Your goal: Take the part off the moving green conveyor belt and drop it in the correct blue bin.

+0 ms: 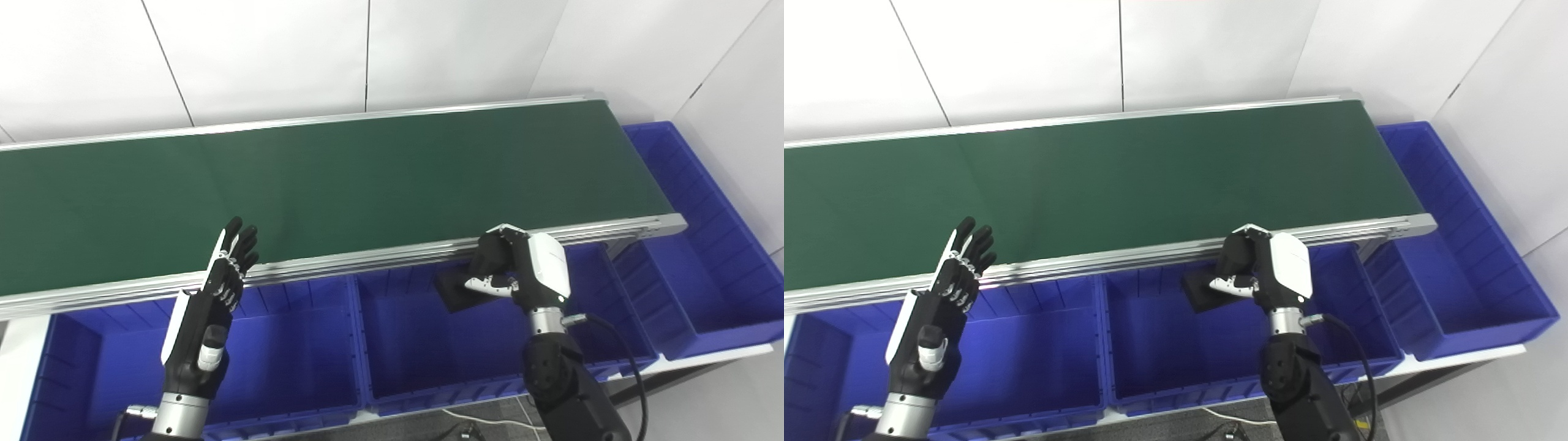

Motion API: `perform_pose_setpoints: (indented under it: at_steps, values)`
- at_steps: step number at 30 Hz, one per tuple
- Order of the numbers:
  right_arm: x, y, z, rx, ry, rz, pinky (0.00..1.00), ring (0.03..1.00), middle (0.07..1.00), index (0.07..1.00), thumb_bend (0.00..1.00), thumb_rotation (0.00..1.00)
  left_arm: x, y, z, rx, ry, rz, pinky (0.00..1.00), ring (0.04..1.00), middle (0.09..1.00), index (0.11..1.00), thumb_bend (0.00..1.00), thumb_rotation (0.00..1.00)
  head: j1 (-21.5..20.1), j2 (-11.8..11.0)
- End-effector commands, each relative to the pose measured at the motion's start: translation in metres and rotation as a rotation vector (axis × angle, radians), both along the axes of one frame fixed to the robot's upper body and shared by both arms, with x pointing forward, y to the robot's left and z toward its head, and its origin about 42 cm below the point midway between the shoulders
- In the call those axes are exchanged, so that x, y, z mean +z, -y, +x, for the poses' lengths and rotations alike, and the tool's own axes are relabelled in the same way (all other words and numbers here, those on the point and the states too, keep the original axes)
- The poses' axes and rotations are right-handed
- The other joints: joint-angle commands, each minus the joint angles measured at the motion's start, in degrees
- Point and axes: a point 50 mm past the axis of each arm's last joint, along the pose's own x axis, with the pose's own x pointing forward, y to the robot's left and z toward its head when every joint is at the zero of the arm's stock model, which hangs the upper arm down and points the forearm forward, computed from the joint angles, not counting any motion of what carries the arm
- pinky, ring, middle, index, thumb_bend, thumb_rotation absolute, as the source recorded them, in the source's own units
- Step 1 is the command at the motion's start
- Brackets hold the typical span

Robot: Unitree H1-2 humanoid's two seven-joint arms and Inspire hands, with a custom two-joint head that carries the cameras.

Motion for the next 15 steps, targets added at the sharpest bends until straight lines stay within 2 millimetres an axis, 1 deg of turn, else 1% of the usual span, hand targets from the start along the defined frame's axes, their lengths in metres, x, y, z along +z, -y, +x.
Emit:
perform_pose_setpoints:
  at_steps: [1,3,8,11,15]
  values:
    - [-0.013,-0.012,-0.005,0.056,-0.060,-0.018,0.28,0.369,0.442,0.532,0.51,0.00,0.014,0.002,0.003,-0.005,0.054,-0.003,0.96,0.983,0.965,1.000,0.96,0.98,0.0,0.1]
    - [-0.016,-0.015,-0.007,0.079,-0.063,-0.034,0.29,0.370,0.447,0.532,0.51,0.00,0.014,0.003,0.002,-0.003,0.055,-0.004,0.96,0.980,0.967,1.000,0.97,0.98,0.1,0.2]
    - [-0.021,-0.020,-0.012,0.151,-0.114,-0.087,0.28,0.367,0.442,0.533,0.51,0.00,0.014,0.005,0.003,-0.002,0.058,-0.012,0.95,0.976,0.966,1.000,0.96,0.98,0.4,0.3]
    - [-0.022,-0.019,-0.014,0.212,-0.130,-0.113,0.29,0.368,0.452,0.539,0.51,0.00,0.013,0.006,0.003,-0.001,0.058,-0.014,0.95,0.972,0.967,1.000,0.96,0.98,0.6,0.2]
    - [-0.020,-0.018,-0.019,0.298,-0.167,-0.128,0.33,0.398,0.481,0.524,0.52,0.00,0.013,0.007,0.004,0.000,0.059,-0.025,0.95,0.970,0.959,1.000,0.95,0.97,0.6,0.1]
